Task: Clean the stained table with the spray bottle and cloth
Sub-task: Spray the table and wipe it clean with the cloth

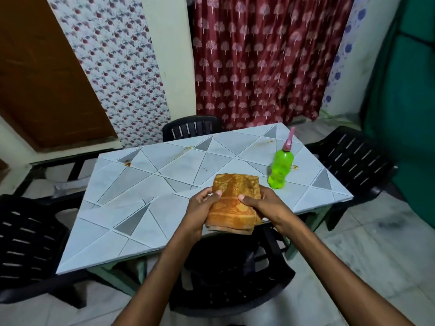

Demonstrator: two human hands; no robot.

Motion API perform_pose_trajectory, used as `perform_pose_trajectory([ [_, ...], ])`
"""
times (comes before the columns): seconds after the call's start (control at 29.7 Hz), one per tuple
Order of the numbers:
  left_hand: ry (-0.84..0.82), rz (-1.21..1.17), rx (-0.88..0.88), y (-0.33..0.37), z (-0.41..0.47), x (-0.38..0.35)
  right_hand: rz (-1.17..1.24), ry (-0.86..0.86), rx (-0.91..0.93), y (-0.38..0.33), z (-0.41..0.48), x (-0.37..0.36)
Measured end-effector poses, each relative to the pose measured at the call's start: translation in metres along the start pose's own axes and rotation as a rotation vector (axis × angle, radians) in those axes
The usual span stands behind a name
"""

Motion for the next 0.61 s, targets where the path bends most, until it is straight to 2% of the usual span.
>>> perform_pose_trajectory([
  [0.2, 0.110, 0.004, -0.021, -0.004, 0.041, -0.046, -0.063, 0.116, -0.007, 0.026, 0.039, 0.058],
  [0.37, 0.170, 0.034, -0.070, -0.012, 0.091, -0.079, -0.241, 0.059, 0.098, 0.039, 0.082, 0.101],
  [0.51, 0.223, 0.059, -0.086, -0.023, 0.125, -0.092, -0.238, 0.058, 0.052, 0.057, 0.117, 0.121],
  [0.61, 0.357, 0.055, -0.108, -0.028, 0.136, -0.091, -0.321, 0.072, 0.111, 0.066, 0.143, 0.124],
])
Point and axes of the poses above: each hand's wrist, its own z-axis towards the middle knuckle, its own x-axis out of the back of the hand, y = z × x, the point moved 6 cm from there along z, towards the middle knuckle, and after that the axes turned 11 degrees about x, right-handed, at the moved point
